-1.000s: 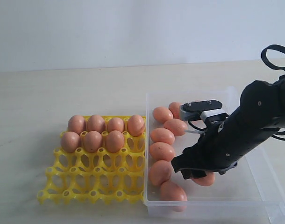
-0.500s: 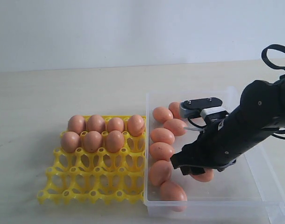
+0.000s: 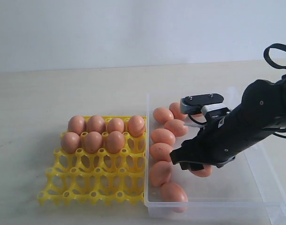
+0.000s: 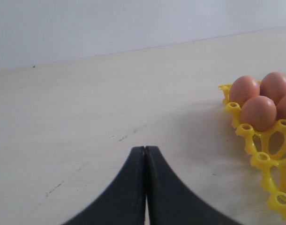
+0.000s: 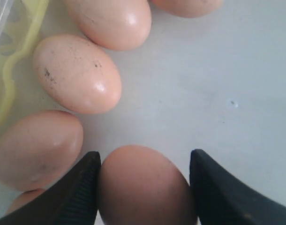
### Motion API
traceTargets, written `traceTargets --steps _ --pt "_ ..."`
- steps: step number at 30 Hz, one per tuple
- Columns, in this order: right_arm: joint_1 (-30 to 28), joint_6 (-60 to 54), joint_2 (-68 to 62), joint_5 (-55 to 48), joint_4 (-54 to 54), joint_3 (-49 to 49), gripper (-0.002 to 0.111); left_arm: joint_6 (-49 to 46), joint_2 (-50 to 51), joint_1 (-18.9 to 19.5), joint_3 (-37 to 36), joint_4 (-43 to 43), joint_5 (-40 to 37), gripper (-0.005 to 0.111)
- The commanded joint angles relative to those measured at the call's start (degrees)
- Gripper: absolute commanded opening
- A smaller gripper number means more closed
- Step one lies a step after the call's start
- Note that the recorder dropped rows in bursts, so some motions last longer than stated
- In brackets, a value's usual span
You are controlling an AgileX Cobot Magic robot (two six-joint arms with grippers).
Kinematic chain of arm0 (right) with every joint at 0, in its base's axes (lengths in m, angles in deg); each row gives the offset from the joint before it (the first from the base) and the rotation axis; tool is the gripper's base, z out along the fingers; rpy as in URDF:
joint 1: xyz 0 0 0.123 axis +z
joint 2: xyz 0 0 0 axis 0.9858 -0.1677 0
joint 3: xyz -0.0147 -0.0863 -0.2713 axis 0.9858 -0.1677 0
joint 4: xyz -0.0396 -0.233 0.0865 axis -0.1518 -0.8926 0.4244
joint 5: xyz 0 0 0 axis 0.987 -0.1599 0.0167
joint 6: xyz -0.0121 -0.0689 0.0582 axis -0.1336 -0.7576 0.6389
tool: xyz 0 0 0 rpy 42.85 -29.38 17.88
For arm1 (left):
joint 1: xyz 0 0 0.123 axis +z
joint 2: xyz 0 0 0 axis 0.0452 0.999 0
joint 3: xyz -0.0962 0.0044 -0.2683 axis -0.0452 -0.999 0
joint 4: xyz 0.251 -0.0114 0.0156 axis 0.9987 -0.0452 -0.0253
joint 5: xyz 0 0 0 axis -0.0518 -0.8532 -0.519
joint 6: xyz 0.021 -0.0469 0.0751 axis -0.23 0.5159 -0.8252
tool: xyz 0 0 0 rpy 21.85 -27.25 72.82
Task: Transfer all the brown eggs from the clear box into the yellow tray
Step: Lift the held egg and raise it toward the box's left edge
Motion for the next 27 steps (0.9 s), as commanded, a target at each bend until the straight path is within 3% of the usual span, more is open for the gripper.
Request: traceTargets --steps 1,23,27 --pt "-0.3 -0.4 0.5 1.6 0.2 0.1 0.036 0.2 0.1 -0.4 0.2 -0.1 0.7 0.000" --pt "-0.3 1.0 5.4 12.3 0.2 0.1 0.036 0.2 0.1 -0.4 0.2 -0.1 0.7 0.000" --pt "-0.3 1.0 5.4 12.5 0.0 0.1 0.030 0.2 0.1 -0.4 0.2 -0.1 0.7 0.000"
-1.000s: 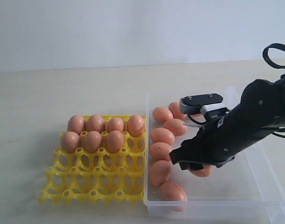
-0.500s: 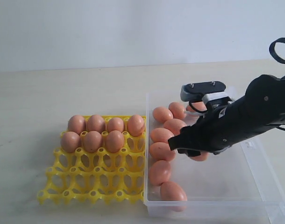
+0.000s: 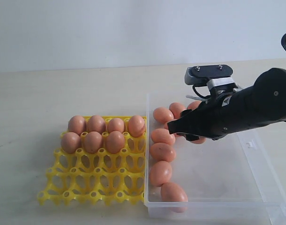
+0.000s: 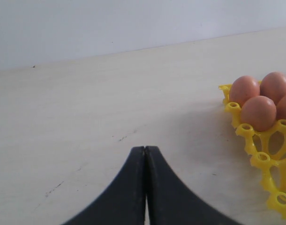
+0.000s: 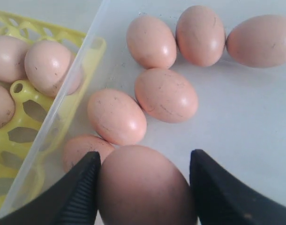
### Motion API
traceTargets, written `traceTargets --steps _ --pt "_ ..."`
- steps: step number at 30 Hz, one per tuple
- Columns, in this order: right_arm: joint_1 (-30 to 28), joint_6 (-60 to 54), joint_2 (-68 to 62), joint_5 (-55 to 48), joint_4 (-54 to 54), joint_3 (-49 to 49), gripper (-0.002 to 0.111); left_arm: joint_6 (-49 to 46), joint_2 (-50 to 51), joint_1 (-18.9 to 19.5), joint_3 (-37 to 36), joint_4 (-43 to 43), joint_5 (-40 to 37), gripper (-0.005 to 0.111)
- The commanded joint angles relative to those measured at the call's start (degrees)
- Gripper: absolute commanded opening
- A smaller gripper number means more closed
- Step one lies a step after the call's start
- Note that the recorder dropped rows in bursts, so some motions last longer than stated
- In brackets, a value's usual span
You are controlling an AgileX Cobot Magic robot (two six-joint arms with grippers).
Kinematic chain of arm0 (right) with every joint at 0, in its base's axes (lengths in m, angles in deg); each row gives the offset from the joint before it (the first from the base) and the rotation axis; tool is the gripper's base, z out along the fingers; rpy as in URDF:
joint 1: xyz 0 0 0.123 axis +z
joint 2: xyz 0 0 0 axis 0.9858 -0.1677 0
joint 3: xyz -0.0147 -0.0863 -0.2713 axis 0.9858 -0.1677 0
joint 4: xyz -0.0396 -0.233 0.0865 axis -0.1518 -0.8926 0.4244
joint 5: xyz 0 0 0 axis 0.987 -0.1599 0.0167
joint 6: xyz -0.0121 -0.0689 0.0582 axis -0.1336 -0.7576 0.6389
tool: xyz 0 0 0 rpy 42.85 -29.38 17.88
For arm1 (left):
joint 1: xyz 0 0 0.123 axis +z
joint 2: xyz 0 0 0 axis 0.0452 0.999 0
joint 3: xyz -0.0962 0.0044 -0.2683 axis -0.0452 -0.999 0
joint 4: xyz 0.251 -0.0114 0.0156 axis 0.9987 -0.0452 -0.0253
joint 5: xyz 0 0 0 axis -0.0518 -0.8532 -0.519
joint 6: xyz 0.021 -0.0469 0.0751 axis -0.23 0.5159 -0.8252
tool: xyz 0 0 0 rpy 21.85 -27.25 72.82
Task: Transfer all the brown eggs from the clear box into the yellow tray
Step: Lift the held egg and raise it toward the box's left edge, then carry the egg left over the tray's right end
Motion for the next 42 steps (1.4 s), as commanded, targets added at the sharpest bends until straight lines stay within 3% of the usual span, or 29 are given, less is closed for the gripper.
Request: traceTargets --steps 1,4,42 --pt "-0.3 0.1 0.5 1.3 -0.2 0.1 0.028 0.2 0.1 -0.4 0.2 -0.1 0.7 0.000" --pt "-0.3 0.1 0.5 1.3 -0.2 0.1 0.023 0.2 0.1 -0.4 0.2 -0.1 0.7 0.000" --pt "-0.3 0.4 1.9 -1.4 -0.1 2.5 0.023 0.2 0.1 -0.4 0.2 -0.1 0.7 0.000"
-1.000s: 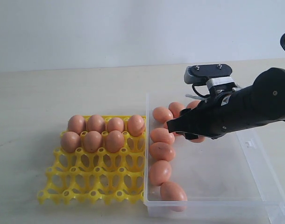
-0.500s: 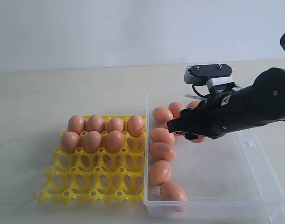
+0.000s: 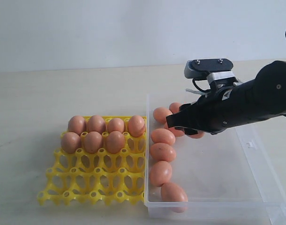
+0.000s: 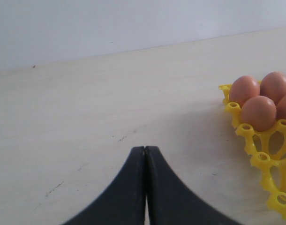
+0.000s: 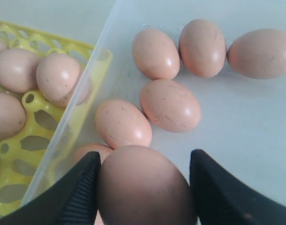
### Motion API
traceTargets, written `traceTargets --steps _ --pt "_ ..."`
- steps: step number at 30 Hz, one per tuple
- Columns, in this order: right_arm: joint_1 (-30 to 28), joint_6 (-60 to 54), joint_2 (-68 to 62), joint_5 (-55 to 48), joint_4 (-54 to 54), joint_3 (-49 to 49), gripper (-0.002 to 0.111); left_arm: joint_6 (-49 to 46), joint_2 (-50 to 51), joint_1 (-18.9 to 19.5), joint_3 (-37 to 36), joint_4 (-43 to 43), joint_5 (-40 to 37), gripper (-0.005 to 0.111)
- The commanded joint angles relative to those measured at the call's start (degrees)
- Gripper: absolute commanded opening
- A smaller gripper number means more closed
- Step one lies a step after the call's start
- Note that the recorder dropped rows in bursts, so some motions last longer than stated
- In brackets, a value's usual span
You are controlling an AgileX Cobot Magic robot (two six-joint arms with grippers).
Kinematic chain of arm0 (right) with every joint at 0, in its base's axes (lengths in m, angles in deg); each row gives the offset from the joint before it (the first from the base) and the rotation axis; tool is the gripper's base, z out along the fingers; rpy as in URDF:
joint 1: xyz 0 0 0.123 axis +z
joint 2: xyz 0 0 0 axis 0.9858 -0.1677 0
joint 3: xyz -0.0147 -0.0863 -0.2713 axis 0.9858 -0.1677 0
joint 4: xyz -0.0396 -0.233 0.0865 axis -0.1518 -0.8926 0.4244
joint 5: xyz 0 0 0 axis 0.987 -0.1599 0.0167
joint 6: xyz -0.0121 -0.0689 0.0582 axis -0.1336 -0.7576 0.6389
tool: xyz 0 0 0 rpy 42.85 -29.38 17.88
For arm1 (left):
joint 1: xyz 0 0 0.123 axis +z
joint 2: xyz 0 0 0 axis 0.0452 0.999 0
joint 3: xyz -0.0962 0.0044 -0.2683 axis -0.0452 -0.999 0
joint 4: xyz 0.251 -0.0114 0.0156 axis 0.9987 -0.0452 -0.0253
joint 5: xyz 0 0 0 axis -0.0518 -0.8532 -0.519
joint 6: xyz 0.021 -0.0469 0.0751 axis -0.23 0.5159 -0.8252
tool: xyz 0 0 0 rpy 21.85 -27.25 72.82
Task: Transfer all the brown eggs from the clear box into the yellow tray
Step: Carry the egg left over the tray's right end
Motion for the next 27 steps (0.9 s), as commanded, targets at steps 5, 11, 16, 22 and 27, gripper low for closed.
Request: traceTargets --steps 5,11,16,22,27 --pt "-0.3 -4.9 0.8 -0.1 6.1 1.1 0.023 0.2 0.1 -0.4 0.2 -0.1 0.7 0.000" --pt "-0.3 -16.9 0.8 -0.2 17.3 1.1 0.023 0.2 0.1 -0.4 0.2 -0.1 0.7 0.000" --pt "-0.3 -17.0 0.8 -0.1 17.1 1.1 0.023 0.2 0.1 -0.4 0.2 -0.1 0.7 0.000" --pt "-0.3 -16.6 0.8 0.8 16.0 1.1 0.023 0.2 0.1 -0.4 0.2 -0.1 0.7 0.000" --pt "-0.3 -14.2 0.8 -4.3 9.4 4.2 0.023 0.2 0.1 -0.4 0.2 -0.1 0.7 0.000"
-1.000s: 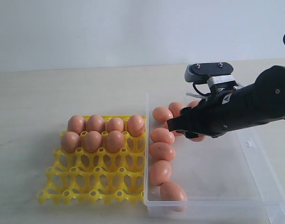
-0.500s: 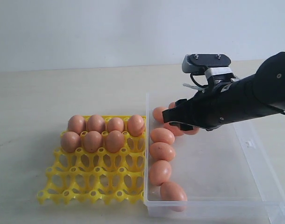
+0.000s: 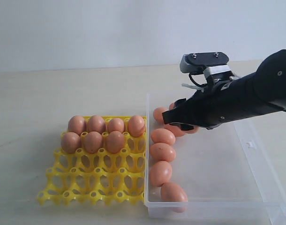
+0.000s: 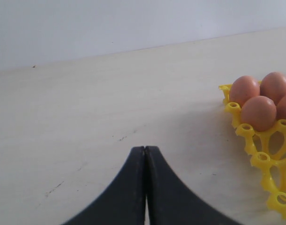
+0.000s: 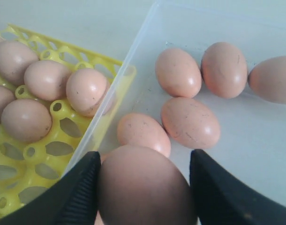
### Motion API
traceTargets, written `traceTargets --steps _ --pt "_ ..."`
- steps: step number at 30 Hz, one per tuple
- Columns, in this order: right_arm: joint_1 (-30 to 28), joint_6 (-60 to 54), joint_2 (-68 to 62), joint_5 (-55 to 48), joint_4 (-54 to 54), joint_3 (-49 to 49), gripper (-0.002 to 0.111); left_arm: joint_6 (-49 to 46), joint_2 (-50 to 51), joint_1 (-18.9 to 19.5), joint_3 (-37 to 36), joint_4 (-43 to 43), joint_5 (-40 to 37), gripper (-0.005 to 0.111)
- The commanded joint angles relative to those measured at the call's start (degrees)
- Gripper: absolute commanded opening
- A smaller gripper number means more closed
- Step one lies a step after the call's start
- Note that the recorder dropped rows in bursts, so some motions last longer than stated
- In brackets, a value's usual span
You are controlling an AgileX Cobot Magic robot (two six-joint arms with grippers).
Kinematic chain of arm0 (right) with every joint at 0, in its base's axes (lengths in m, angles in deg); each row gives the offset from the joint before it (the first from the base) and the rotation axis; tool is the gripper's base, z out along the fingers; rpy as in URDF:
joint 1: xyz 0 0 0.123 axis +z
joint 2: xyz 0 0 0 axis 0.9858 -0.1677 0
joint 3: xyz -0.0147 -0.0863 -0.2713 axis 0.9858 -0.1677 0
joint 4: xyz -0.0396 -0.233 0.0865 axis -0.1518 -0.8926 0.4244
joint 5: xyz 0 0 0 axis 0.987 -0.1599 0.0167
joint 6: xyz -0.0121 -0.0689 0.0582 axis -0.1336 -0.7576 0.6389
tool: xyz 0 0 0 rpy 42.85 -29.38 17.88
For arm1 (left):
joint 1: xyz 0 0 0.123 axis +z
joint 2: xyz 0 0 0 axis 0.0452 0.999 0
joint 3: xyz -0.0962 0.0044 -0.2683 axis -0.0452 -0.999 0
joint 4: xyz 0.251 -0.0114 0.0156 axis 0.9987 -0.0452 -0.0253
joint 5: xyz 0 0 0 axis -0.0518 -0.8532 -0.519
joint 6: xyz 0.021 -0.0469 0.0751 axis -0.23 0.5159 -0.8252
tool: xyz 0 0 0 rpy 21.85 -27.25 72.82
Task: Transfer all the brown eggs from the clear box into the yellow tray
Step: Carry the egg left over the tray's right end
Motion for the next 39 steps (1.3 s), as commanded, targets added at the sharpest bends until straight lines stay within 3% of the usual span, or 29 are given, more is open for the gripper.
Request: traceTargets --steps 1,5,26,34,39 --pt "-0.3 4.7 0.5 -4.2 -7.2 4.0 0.023 0.2 0.1 -0.4 0.2 -0.1 0.7 0.000" --pt "-0.3 11.6 0.5 -6.3 -13.7 5.9 0.023 0.2 0.1 -0.4 0.2 -0.1 0.7 0.000" --pt "5.1 26.6 0.5 -12.3 -29.2 5.9 0.023 0.2 0.1 -0.4 0.2 -0.1 0.7 0.000" --pt "5.1 26.2 0.5 -11.6 -27.3 6.9 0.023 0.2 0.1 -0.4 0.2 -0.1 0.7 0.000" --pt "4.1 5.5 0.5 -10.0 -5.6 7.0 0.023 0.2 0.1 -0.4 0.2 -0.1 0.7 0.000"
